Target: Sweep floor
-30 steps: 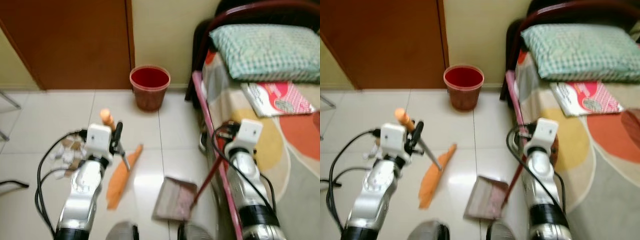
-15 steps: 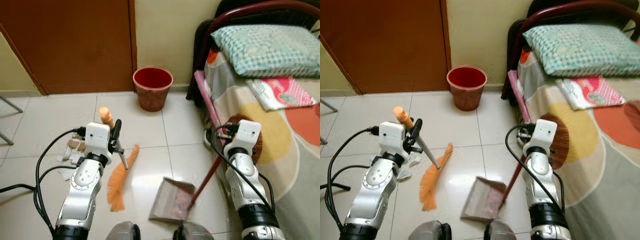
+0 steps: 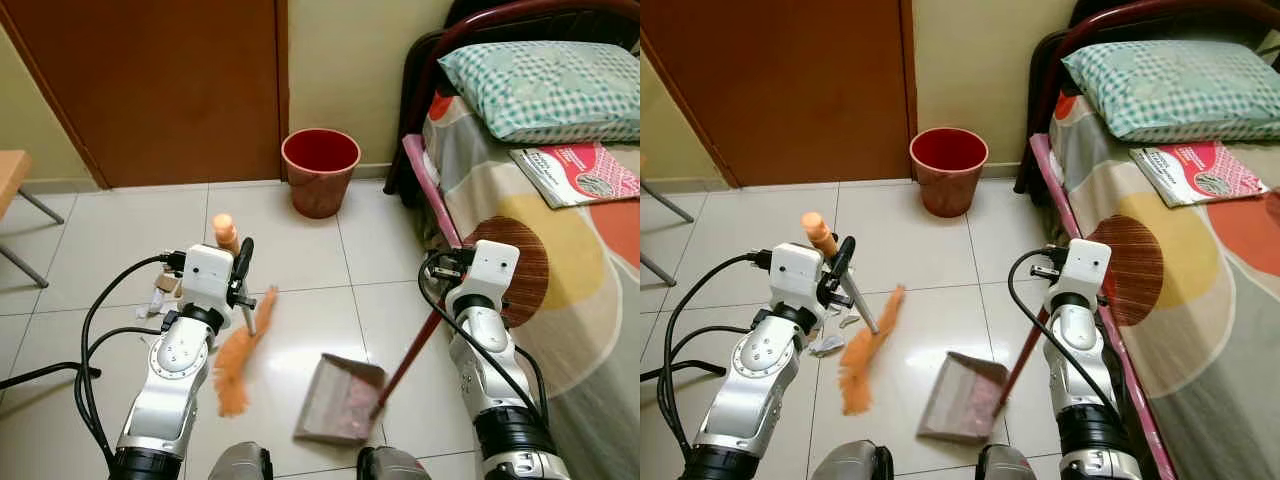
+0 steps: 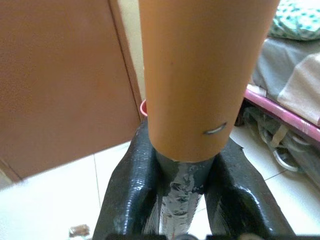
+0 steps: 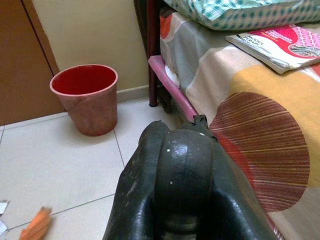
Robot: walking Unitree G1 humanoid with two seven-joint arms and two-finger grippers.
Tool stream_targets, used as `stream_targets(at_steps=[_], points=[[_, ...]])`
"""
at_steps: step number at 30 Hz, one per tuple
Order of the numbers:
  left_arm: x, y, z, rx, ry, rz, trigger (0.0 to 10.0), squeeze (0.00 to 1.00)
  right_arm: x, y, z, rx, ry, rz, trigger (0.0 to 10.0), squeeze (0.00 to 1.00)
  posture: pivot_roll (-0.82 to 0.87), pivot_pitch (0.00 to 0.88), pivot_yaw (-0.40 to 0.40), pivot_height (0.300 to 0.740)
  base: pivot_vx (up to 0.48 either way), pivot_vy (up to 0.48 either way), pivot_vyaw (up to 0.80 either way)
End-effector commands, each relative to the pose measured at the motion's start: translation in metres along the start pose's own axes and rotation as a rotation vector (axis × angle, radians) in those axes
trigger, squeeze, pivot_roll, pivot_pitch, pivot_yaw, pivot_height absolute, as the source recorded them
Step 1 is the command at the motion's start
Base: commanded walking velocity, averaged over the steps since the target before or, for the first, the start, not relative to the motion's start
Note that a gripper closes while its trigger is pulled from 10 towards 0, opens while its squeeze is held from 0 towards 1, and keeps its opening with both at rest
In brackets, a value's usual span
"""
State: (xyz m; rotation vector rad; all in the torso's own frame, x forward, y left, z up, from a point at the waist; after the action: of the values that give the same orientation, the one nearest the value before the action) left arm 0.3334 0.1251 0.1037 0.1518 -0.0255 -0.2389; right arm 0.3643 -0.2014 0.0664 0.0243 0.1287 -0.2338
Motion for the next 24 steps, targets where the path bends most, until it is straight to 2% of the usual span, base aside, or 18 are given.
stream_targets(at_steps=[1,8,14,15,18,24], points=[[0.005,0.002,0.032,0.059,-0.117,0.005,10.0,0.0,0.004,0.0,0.008,-0.004,-0.027,-0.001,10.0,0.0,0.0,0.093,-0.008,0.74,0.0,0.0,0.0],[0.009,0.002,0.046,0.073,-0.17,-0.004,10.0,0.0,0.005,0.002,0.01,0.001,-0.031,-0.001,10.0,0.0,0.01,0.101,-0.005,0.74,0.0,0.0,0.0],[0.015,-0.007,0.066,0.069,-0.23,-0.048,10.0,0.0,0.005,0.004,0.01,-0.004,-0.037,0.004,10.0,0.0,0.01,0.101,0.001,0.74,0.0,0.0,0.0],[0.018,-0.002,0.079,0.03,-0.264,-0.02,10.0,0.0,0.004,0.007,0.011,-0.018,-0.046,0.015,10.0,0.0,0.01,0.1,0.001,0.74,0.0,0.0,0.0],[0.02,0.003,0.088,0.01,-0.283,0.001,10.0,0.0,0.004,0.007,0.009,-0.009,-0.037,0.007,10.0,0.0,0.01,0.099,0.003,0.74,0.0,0.0,0.0],[0.022,0.02,0.112,0.069,-0.36,0.063,10.0,0.0,0.005,0.005,0.009,-0.007,-0.035,0.0,10.0,0.0,0.01,0.1,0.006,0.74,0.0,0.0,0.0]])
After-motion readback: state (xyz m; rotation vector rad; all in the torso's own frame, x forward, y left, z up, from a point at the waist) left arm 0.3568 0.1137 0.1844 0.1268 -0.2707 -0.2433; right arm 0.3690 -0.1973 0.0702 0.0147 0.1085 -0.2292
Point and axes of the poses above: a point about 5 cm out from each wrist's last joint towards the gripper, its own x axis pointing out of the wrist towards the gripper, its own z axis along the axis of the wrist's last joint, y = z × x, the point moved 6 cm from there along x, pointing out of the wrist towards the gripper, and after that the axes turned 3 degrees about -x, right-handed, at the moved point
